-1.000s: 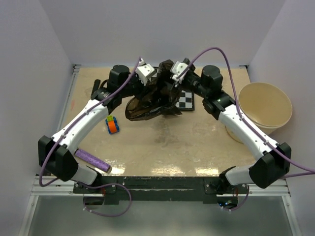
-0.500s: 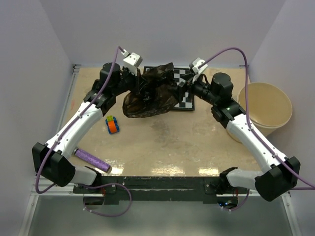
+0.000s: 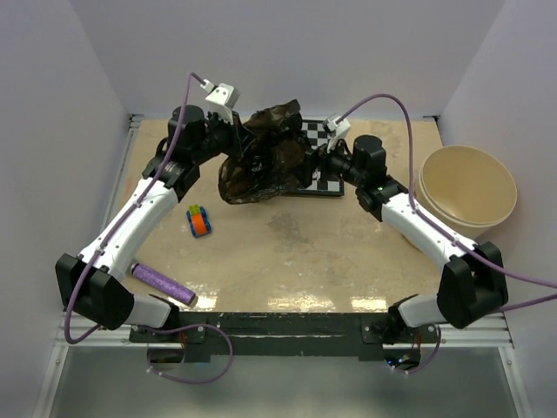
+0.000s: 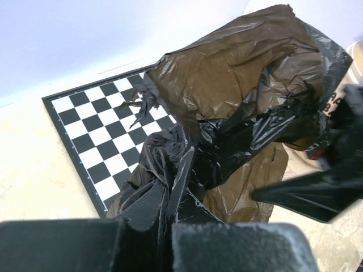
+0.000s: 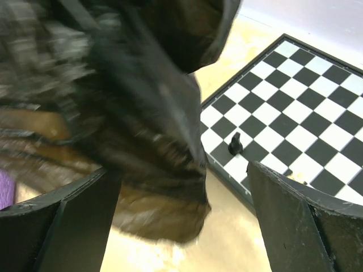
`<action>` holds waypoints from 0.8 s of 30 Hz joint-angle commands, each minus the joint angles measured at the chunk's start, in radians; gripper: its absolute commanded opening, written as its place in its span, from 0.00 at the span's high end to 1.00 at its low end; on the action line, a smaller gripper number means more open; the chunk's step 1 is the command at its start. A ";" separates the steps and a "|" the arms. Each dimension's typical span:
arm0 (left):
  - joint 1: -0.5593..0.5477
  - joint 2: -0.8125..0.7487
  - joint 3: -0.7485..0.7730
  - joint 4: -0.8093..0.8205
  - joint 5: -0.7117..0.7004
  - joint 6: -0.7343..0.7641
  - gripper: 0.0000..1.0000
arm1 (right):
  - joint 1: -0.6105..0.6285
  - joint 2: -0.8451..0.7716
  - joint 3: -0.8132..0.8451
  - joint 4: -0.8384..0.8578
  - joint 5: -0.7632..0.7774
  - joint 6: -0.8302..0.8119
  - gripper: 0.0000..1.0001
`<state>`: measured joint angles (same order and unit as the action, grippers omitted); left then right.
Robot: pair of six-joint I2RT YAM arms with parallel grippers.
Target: Put the trash bags into the trash bin
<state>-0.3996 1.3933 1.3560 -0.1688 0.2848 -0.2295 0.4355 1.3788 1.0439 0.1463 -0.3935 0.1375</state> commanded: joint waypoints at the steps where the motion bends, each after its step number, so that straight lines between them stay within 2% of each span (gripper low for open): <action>1: 0.013 0.012 0.046 0.048 0.039 -0.042 1.00 | -0.011 0.084 0.067 0.194 0.012 0.085 0.04; 2: 0.016 0.013 0.048 0.049 0.042 -0.042 1.00 | -0.015 0.107 0.073 0.217 0.010 0.102 0.06; 3: 0.018 0.015 0.048 0.052 0.042 -0.044 1.00 | -0.026 0.126 0.074 0.251 -0.016 0.125 0.14; 4: 0.021 0.016 0.046 0.052 0.040 -0.044 1.00 | -0.038 0.147 0.077 0.294 -0.059 0.158 0.29; 6: 0.027 0.016 0.043 0.054 0.022 -0.034 1.00 | -0.056 0.184 0.103 0.337 -0.152 0.195 0.66; 7: 0.030 0.012 0.043 0.049 0.002 -0.028 1.00 | -0.060 0.190 0.114 0.335 -0.188 0.189 0.93; 8: 0.033 0.010 0.038 0.048 -0.022 -0.013 1.00 | -0.070 0.186 0.123 0.299 -0.195 0.173 1.00; 12: 0.050 -0.019 0.009 0.032 -0.218 0.067 1.00 | -0.171 0.149 0.119 0.176 -0.223 0.131 1.00; 15: 0.082 -0.039 -0.032 0.057 -0.315 0.091 1.00 | -0.266 0.137 0.113 0.096 -0.269 0.102 1.00; 18: 0.105 -0.073 -0.095 0.107 -0.348 0.102 1.00 | -0.316 0.123 0.111 0.041 -0.260 0.082 1.00; 24: 0.140 -0.076 -0.110 0.091 -0.335 0.079 1.00 | -0.348 0.114 0.096 -0.008 -0.251 0.070 1.00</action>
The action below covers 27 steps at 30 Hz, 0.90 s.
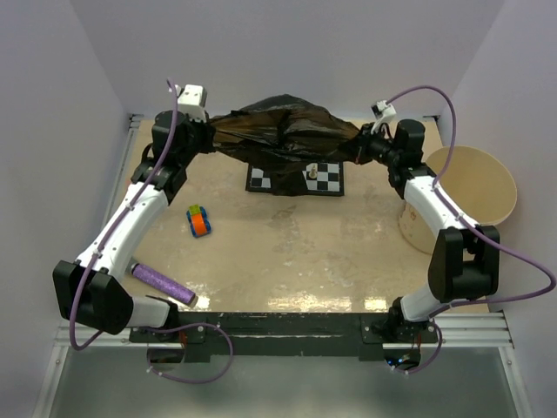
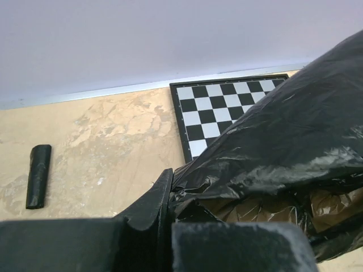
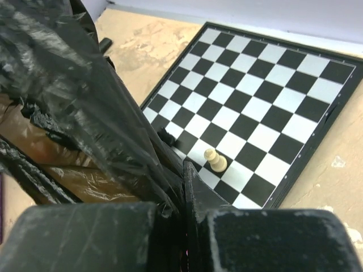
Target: Put the trash bags into the trash bin
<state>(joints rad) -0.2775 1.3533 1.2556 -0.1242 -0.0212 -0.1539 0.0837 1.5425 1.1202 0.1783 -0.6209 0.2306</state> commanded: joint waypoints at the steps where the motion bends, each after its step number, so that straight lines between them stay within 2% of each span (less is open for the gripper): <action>1: 0.020 -0.036 -0.012 0.046 -0.019 0.002 1.00 | 0.004 -0.050 0.015 -0.031 -0.028 -0.016 1.00; 7: 0.021 -0.008 -0.001 0.058 0.136 0.020 1.00 | 0.016 -0.030 0.081 -0.014 -0.022 -0.014 1.00; 12: 0.021 0.044 0.097 0.058 0.190 0.031 1.00 | 0.014 0.054 0.288 -0.106 0.018 -0.045 1.00; 16: 0.021 0.167 0.278 0.080 0.259 0.086 1.00 | 0.014 0.230 0.629 -0.131 -0.003 -0.051 0.97; 19: 0.021 0.291 0.518 0.080 0.254 0.137 1.00 | 0.014 0.434 1.046 -0.166 0.013 -0.040 1.00; 21: 0.021 0.392 0.714 0.092 0.250 0.193 1.00 | 0.031 0.571 1.369 -0.177 0.096 -0.089 1.00; 23: 0.021 0.484 0.918 0.159 0.218 0.218 1.00 | 0.060 0.633 1.539 -0.075 0.174 -0.181 1.00; 25: 0.021 0.556 1.085 0.275 0.195 0.232 1.00 | 0.091 0.584 1.488 0.263 0.284 -0.223 1.00; 27: 0.018 0.576 1.156 0.496 0.198 0.229 1.00 | 0.161 0.526 1.411 0.521 0.372 -0.394 1.00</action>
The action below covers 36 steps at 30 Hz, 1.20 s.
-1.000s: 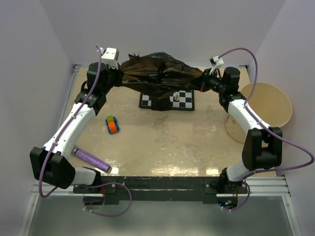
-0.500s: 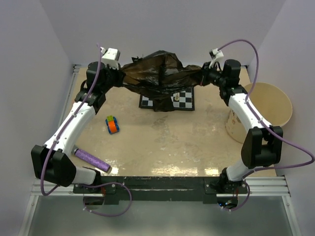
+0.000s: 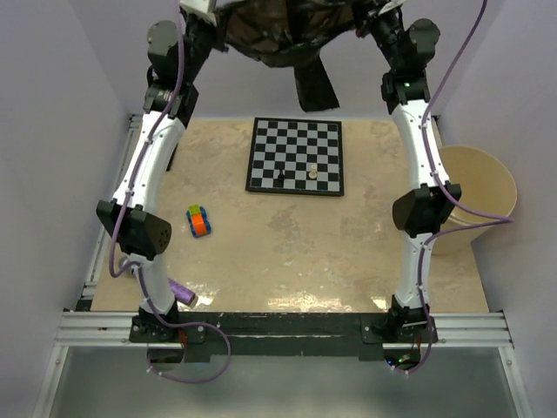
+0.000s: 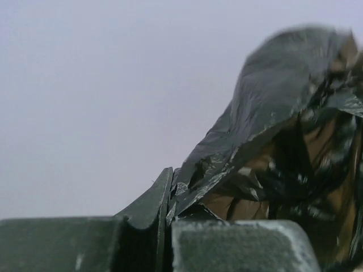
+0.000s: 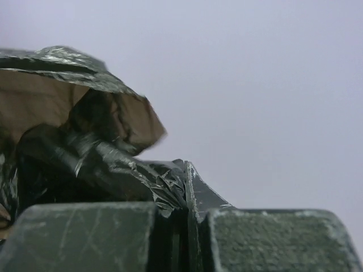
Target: Put the trash bags into the trash bin
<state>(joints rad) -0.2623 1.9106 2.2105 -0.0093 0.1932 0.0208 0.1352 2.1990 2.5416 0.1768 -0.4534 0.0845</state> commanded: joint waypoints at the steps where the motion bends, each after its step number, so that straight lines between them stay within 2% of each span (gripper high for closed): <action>1: -0.011 0.010 0.209 0.470 -0.018 0.083 1.00 | 0.148 -0.133 0.015 0.583 0.219 -0.332 1.00; 4: -0.127 -0.053 0.154 0.720 0.007 0.357 1.00 | 0.239 -0.104 0.173 0.702 0.190 -0.504 1.00; 6: -0.219 -0.117 0.040 0.834 0.111 0.540 1.00 | 0.300 -0.155 0.113 0.782 0.151 -0.615 1.00; 7: -0.259 -0.152 -0.027 0.876 0.165 0.623 1.00 | 0.320 -0.198 0.024 0.824 0.133 -0.638 1.00; 8: -0.288 -0.183 -0.093 0.916 0.204 0.692 1.00 | 0.337 -0.259 -0.082 0.860 0.113 -0.684 1.00; 11: -0.362 -0.283 -0.393 1.038 0.233 0.858 1.00 | 0.350 -0.434 -0.544 0.908 0.087 -0.851 1.00; 13: -0.379 -0.369 -0.675 1.121 0.220 0.909 1.00 | 0.348 -0.520 -0.924 0.963 0.187 -0.958 1.00; 15: -0.377 -0.486 -1.038 1.131 0.163 0.930 1.00 | 0.322 -0.574 -1.277 0.931 0.350 -1.060 1.00; 16: -0.373 -0.554 -1.201 1.079 0.151 0.953 1.00 | 0.302 -0.596 -1.420 0.855 0.431 -1.086 1.00; 17: -0.352 -0.650 -1.382 0.945 0.207 0.982 1.00 | 0.285 -0.625 -1.560 0.675 0.496 -1.112 1.00; 18: -0.322 -0.747 -1.546 0.684 0.330 1.081 1.00 | 0.264 -0.686 -1.660 0.350 0.502 -1.135 1.00; 19: -0.286 -0.853 -1.599 0.391 0.429 1.249 1.00 | 0.256 -0.767 -1.725 0.161 0.465 -1.111 1.00; 20: -0.270 -0.928 -1.633 0.106 0.455 1.354 1.00 | 0.242 -0.868 -1.789 0.004 0.399 -1.056 1.00; 21: -0.273 -0.997 -1.653 -0.040 0.450 1.322 1.00 | 0.222 -1.004 -1.840 -0.078 0.325 -1.005 1.00; 22: -0.281 -1.042 -1.663 -0.022 0.437 1.162 1.00 | 0.221 -1.124 -1.892 -0.115 0.302 -0.943 1.00; 24: -0.294 -1.078 -1.667 0.030 0.396 0.945 1.00 | 0.225 -1.362 -1.948 -0.131 0.176 -0.809 1.00; 26: -0.299 -1.072 -1.657 0.080 0.336 0.793 1.00 | 0.248 -1.465 -1.936 -0.137 0.115 -0.718 1.00; 30: -0.292 -0.992 -1.577 0.124 0.094 0.440 1.00 | 0.271 -1.382 -1.824 -0.224 0.171 -0.588 1.00; 33: -0.272 -0.921 -1.494 0.086 0.014 0.285 1.00 | 0.271 -1.259 -1.733 -0.252 0.228 -0.490 1.00; 36: -0.261 -0.869 -1.439 0.104 -0.059 0.190 1.00 | 0.270 -1.152 -1.690 -0.183 0.278 -0.417 1.00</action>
<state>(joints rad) -0.5407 0.9951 0.6834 0.0792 0.2886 0.4778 0.4072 0.8982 0.8257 0.0303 -0.2459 -0.5014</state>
